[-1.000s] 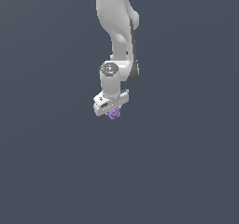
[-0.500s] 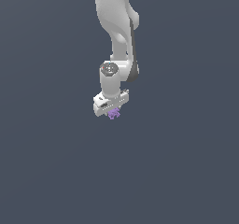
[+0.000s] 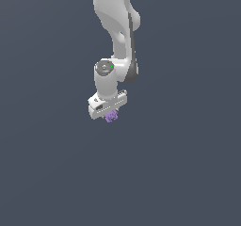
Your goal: Pick up the object and move it to a goal position.
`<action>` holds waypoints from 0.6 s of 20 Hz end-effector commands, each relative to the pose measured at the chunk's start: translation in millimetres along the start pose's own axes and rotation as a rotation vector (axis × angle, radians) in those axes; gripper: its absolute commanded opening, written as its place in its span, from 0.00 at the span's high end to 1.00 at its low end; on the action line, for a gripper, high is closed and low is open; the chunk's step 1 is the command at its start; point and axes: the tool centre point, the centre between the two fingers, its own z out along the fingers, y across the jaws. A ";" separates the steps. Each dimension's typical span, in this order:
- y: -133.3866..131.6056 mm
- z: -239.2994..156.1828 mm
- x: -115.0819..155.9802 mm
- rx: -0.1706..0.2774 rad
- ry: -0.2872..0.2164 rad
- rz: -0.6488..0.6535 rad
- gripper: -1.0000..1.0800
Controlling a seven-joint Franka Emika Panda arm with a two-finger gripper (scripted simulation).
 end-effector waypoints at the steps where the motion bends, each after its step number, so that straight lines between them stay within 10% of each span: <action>1: 12.5 -12.1 6.2 0.000 0.000 0.000 1.00; 12: 78.0 -72.9 39.9 0.000 0.000 0.000 1.00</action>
